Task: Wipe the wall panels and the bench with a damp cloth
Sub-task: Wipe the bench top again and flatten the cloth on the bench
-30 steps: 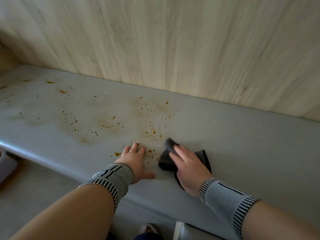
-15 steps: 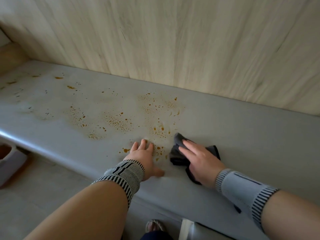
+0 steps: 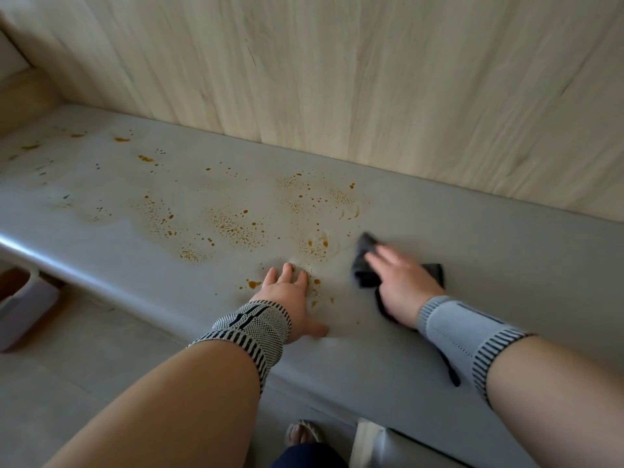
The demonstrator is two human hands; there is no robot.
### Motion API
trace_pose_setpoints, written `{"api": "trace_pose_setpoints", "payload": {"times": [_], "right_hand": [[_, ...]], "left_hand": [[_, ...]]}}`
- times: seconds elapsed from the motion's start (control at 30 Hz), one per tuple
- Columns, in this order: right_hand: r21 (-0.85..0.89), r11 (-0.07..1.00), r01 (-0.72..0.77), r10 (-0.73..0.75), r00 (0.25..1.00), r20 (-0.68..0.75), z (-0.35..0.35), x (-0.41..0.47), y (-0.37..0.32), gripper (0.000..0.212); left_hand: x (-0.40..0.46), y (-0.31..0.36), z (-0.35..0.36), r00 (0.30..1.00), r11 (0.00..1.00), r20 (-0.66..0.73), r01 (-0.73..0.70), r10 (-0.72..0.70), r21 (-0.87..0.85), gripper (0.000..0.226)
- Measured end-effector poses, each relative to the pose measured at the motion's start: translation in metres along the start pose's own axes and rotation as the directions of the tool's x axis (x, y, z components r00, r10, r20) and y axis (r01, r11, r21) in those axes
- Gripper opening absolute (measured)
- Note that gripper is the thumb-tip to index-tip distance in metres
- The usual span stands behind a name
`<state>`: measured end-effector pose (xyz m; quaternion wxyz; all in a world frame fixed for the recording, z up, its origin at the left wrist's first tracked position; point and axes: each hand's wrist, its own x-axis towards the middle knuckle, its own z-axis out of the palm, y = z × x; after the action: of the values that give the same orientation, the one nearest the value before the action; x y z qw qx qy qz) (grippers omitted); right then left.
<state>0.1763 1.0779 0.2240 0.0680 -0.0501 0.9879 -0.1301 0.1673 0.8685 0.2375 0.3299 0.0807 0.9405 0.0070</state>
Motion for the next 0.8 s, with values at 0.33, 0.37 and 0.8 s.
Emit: {"api": "trace_pose_setpoints", "payload": {"times": [0.33, 0.37, 0.8], "right_hand": [[0.034, 0.972, 0.231, -0.231, 0.973, -0.019, 0.027, -0.035, -0.029, 0.057], [0.018, 0.971, 0.24, -0.239, 0.97, -0.04, 0.026, -0.034, -0.016, 0.057], [0.013, 0.967, 0.254, -0.253, 0.967, -0.027, 0.026, -0.059, -0.017, 0.057]], "left_hand": [[-0.002, 0.0, 0.0, 1.0, 1.0, -0.021, -0.008, 0.008, -0.011, 0.118], [-0.003, 0.0, 0.0, 1.0, 1.0, -0.025, -0.012, 0.011, -0.016, 0.118], [0.0, -0.002, 0.005, 1.0, 1.0, -0.02, -0.008, 0.008, -0.015, 0.118]]}}
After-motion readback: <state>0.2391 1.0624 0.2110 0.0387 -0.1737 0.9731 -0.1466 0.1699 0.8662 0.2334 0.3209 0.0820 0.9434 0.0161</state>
